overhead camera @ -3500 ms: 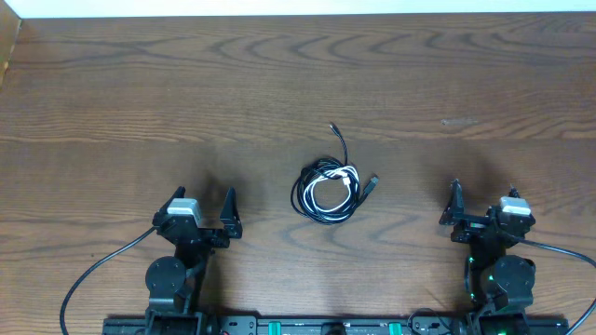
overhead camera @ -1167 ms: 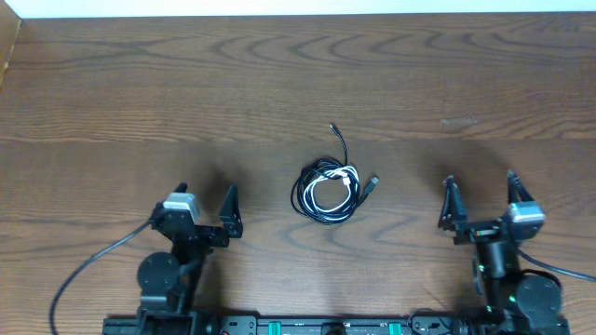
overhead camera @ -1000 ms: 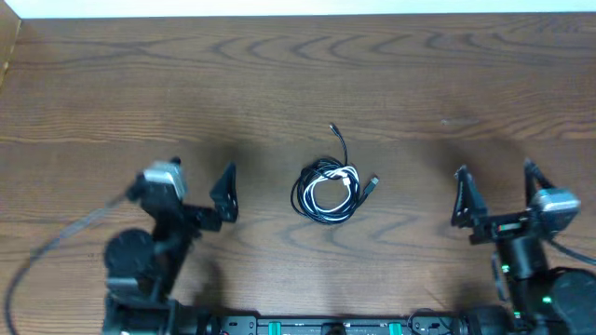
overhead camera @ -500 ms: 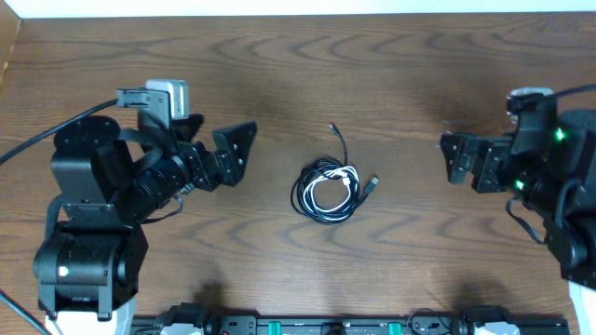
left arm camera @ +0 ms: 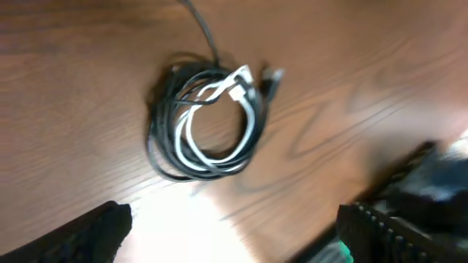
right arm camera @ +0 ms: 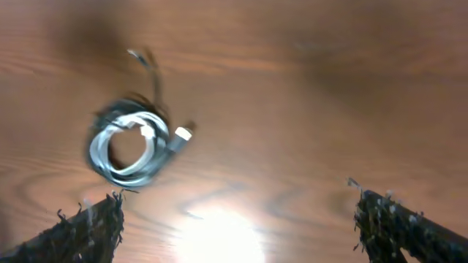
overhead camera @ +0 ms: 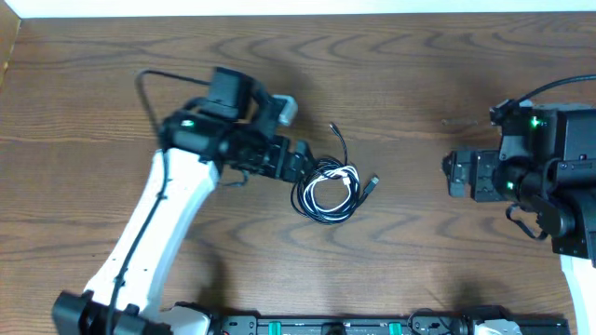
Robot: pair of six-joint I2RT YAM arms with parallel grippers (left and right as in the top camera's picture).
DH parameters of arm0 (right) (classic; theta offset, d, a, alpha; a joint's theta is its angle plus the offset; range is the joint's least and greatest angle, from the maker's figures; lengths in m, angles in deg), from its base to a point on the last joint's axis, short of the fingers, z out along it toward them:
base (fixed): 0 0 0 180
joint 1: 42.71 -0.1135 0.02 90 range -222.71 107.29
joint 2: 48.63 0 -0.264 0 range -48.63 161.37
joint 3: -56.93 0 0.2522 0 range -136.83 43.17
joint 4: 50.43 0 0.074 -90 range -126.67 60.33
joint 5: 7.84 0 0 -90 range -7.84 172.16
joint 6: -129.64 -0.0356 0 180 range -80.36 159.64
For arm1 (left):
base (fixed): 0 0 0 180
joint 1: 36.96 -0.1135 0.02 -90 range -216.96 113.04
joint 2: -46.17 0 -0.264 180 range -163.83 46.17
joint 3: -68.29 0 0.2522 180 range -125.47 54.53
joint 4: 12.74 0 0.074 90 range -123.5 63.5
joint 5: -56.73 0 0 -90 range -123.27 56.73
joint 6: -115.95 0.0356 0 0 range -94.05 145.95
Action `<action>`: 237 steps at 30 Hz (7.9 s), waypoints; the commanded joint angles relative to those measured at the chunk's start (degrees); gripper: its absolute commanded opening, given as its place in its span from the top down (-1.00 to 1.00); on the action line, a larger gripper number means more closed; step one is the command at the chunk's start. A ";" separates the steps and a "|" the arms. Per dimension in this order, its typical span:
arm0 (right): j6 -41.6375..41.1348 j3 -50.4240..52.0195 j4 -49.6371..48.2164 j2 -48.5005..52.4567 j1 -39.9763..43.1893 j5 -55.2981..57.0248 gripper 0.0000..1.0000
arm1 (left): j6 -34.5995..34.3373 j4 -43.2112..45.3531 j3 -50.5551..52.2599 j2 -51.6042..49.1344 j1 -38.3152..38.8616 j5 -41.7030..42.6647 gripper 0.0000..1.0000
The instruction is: Untangle cables
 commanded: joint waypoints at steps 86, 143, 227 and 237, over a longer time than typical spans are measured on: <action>8.17 -0.98 -3.43 6.54 -5.51 -6.43 -0.99 | 44.09 20.50 0.26 -27.78 6.60 -8.07 -0.24; 9.29 -0.87 -22.69 23.96 -15.58 -12.31 0.60 | 36.74 23.34 -0.57 9.62 18.05 -12.59 0.85; 2.62 -0.90 -41.88 19.91 -24.26 -2.49 -0.98 | 19.76 42.10 -1.90 17.16 11.32 -33.79 0.85; 2.67 -0.90 -45.59 21.05 -24.24 -2.47 -0.89 | 19.74 42.10 -1.90 17.18 11.65 -33.51 0.85</action>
